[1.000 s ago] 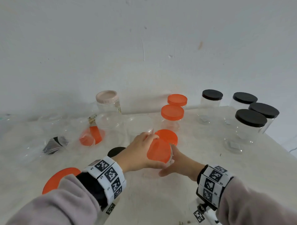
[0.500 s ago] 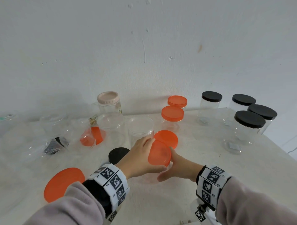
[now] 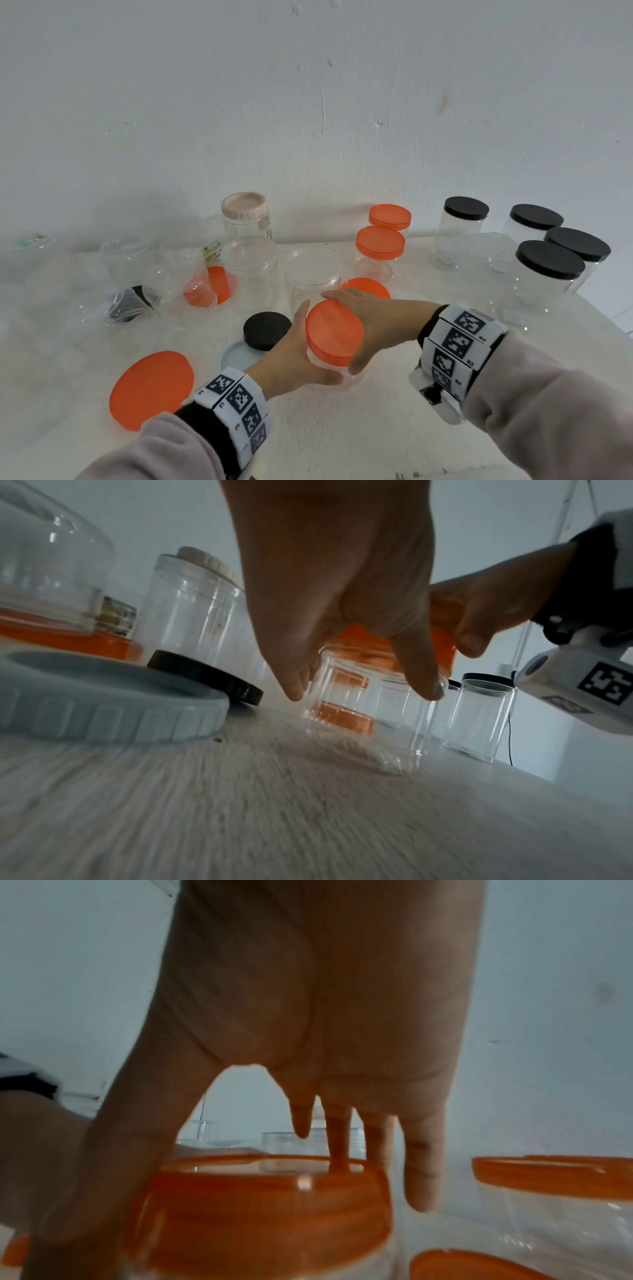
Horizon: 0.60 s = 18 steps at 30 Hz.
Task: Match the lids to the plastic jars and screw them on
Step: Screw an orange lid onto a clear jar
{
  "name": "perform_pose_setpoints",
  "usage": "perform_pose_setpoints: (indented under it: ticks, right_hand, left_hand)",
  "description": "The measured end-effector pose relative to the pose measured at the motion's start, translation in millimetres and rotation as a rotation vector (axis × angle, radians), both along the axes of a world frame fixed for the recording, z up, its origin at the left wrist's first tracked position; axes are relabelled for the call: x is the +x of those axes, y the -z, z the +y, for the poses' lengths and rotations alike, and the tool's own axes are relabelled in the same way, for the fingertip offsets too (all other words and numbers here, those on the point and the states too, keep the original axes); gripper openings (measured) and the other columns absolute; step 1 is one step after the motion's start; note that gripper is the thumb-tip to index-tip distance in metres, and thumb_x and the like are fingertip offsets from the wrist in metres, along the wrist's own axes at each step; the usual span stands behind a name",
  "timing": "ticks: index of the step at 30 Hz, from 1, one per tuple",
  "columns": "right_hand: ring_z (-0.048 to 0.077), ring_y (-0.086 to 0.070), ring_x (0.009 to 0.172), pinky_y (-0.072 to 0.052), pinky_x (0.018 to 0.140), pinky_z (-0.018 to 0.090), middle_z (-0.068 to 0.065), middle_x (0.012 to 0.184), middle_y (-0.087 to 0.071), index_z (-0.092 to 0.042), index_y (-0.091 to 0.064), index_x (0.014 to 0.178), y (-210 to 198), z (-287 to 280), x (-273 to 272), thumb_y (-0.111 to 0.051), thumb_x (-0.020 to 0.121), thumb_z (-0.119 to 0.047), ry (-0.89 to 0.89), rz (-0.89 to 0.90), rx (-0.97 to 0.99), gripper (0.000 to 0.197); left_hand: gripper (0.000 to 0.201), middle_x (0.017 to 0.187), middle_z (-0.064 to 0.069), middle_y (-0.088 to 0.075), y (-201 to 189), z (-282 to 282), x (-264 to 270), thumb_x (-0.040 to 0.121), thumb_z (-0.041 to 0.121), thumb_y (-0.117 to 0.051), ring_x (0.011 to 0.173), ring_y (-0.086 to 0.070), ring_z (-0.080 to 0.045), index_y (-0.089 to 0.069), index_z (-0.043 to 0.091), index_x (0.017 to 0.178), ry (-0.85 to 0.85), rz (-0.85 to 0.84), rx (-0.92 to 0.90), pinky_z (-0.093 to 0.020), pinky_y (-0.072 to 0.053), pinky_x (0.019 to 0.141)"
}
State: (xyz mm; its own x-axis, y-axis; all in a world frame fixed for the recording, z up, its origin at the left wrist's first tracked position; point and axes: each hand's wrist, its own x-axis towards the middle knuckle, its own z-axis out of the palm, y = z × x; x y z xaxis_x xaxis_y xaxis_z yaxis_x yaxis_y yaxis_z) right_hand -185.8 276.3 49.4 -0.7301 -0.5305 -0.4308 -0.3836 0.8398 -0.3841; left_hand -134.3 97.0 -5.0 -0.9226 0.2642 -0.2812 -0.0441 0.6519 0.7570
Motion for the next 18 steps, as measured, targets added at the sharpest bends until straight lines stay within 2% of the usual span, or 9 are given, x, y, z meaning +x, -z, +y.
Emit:
perform_pose_setpoints:
  ticks: [2, 4, 6, 8, 10, 11, 14, 17, 18]
  right_hand:
    - [0.021, -0.019, 0.14, -0.031, 0.109, 0.051, -0.014, 0.153, -0.012, -0.047, 0.0, 0.147, -7.5, -11.0, -1.8, -0.084, 0.062, -0.044, -0.065, 0.039, 0.116, 0.119]
    - [0.024, -0.022, 0.139, -0.035, 0.106, 0.053, -0.011, 0.151, -0.016, -0.048, -0.002, 0.147, -13.5, -19.3, -3.7, -0.083, 0.063, -0.045, -0.105, 0.059, 0.212, 0.117]
    - [0.025, -0.026, 0.137, -0.039, 0.102, 0.054, -0.009, 0.148, -0.019, -0.049, -0.003, 0.146, -17.0, -24.3, -4.8, -0.082, 0.062, -0.047, -0.133, 0.071, 0.293, 0.115]
    - [0.026, -0.03, 0.133, -0.042, 0.098, 0.054, -0.009, 0.144, -0.022, -0.05, -0.005, 0.145, -18.4, -26.5, -5.4, -0.081, 0.061, -0.05, -0.146, 0.083, 0.34, 0.113]
    - [0.025, -0.033, 0.131, -0.044, 0.096, 0.053, -0.008, 0.142, -0.023, -0.049, -0.008, 0.144, -18.1, -27.8, -5.7, -0.08, 0.059, -0.055, -0.142, 0.099, 0.353, 0.112]
    - [0.025, -0.035, 0.13, -0.045, 0.095, 0.052, -0.007, 0.141, -0.024, -0.047, -0.009, 0.145, -17.7, -27.9, -5.6, -0.079, 0.058, -0.058, -0.132, 0.103, 0.349, 0.112]
    - [0.026, -0.042, 0.124, -0.048, 0.091, 0.046, -0.003, 0.143, -0.025, -0.038, -0.016, 0.145, -13.9, -28.0, -5.2, -0.073, 0.053, -0.072, -0.081, 0.113, 0.33, 0.113]
    - [0.018, -0.052, 0.098, -0.048, 0.073, 0.036, 0.0, 0.145, -0.027, -0.031, -0.021, 0.144, -10.3, -28.7, -2.0, -0.062, 0.047, -0.086, -0.014, 0.123, 0.312, 0.119]
    - [0.019, -0.051, 0.099, -0.047, 0.072, 0.035, 0.001, 0.145, -0.028, -0.029, -0.022, 0.144, -9.5, -29.1, -1.6, -0.061, 0.046, -0.088, 0.003, 0.125, 0.315, 0.121]
  left_hand:
    - [0.118, 0.135, 0.017, -0.03, 3.2, 1.2, -1.6, 0.071, 0.026, -0.084, 0.109, -0.035, 0.004, 0.005, 0.025, 0.149, -0.009, 0.0, 0.049, 0.006, -0.032, 0.069]
    - [0.109, 0.118, 0.025, -0.039, 5.3, -0.1, -3.6, 0.069, 0.028, -0.085, 0.093, -0.043, 0.012, -0.009, 0.028, 0.146, -0.02, 0.017, 0.054, 0.009, -0.032, 0.063]
    - [0.104, 0.104, 0.028, -0.039, 6.6, -2.1, -5.0, 0.066, 0.033, -0.086, 0.084, -0.042, 0.018, -0.015, 0.031, 0.143, -0.03, 0.026, 0.051, 0.01, -0.032, 0.062]
    - [0.108, 0.111, 0.025, -0.043, 11.3, -3.2, -7.5, 0.064, 0.032, -0.088, 0.097, -0.048, 0.013, -0.015, 0.029, 0.144, -0.029, 0.012, 0.104, 0.001, -0.041, 0.076]
    - [0.114, 0.123, 0.016, -0.046, 16.9, -2.8, -9.0, 0.063, 0.027, -0.089, 0.113, -0.049, -0.002, -0.012, 0.027, 0.147, -0.038, -0.017, 0.162, -0.019, -0.044, 0.096]
    - [0.114, 0.125, 0.014, -0.046, 19.0, -2.7, -9.5, 0.062, 0.026, -0.089, 0.116, -0.049, -0.007, -0.013, 0.028, 0.147, -0.045, -0.023, 0.179, -0.026, -0.043, 0.099]
    - [0.115, 0.125, 0.015, -0.047, 24.5, -4.1, -11.3, 0.059, 0.028, -0.091, 0.116, -0.05, -0.007, -0.016, 0.029, 0.146, -0.058, -0.015, 0.212, -0.028, -0.042, 0.099]
    - [0.114, 0.126, 0.014, -0.049, 27.8, -5.1, -11.9, 0.059, 0.029, -0.091, 0.116, -0.05, -0.008, -0.017, 0.029, 0.145, -0.053, -0.004, 0.219, -0.027, -0.042, 0.098]
    - [0.113, 0.127, 0.013, -0.049, 27.9, -4.9, -11.8, 0.059, 0.028, -0.091, 0.117, -0.05, -0.008, -0.017, 0.029, 0.145, -0.049, -0.002, 0.218, -0.027, -0.042, 0.099]
